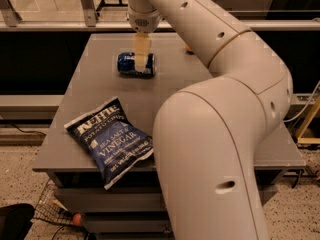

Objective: Place pepsi can upright

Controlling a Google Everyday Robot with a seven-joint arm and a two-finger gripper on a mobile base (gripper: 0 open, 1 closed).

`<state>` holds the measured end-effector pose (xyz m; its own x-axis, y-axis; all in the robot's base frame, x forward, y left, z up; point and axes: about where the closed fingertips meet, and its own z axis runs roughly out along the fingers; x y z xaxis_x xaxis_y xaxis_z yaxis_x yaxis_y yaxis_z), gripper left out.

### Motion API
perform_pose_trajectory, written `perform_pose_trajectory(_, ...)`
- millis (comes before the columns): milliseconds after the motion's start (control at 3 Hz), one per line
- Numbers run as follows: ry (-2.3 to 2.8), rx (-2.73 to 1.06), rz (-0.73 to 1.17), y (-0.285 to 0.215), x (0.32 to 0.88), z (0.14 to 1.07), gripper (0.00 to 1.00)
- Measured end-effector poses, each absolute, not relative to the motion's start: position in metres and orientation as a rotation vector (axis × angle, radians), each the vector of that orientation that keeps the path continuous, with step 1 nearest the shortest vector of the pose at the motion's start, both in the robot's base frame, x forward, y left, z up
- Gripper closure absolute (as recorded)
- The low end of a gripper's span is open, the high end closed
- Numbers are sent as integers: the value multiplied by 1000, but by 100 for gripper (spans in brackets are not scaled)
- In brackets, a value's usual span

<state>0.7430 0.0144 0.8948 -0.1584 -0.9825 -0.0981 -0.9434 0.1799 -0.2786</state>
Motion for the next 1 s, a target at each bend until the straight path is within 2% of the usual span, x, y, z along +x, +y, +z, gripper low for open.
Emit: perform_pose_trajectory(1000,2258,-1862,-151,33,737,872,0)
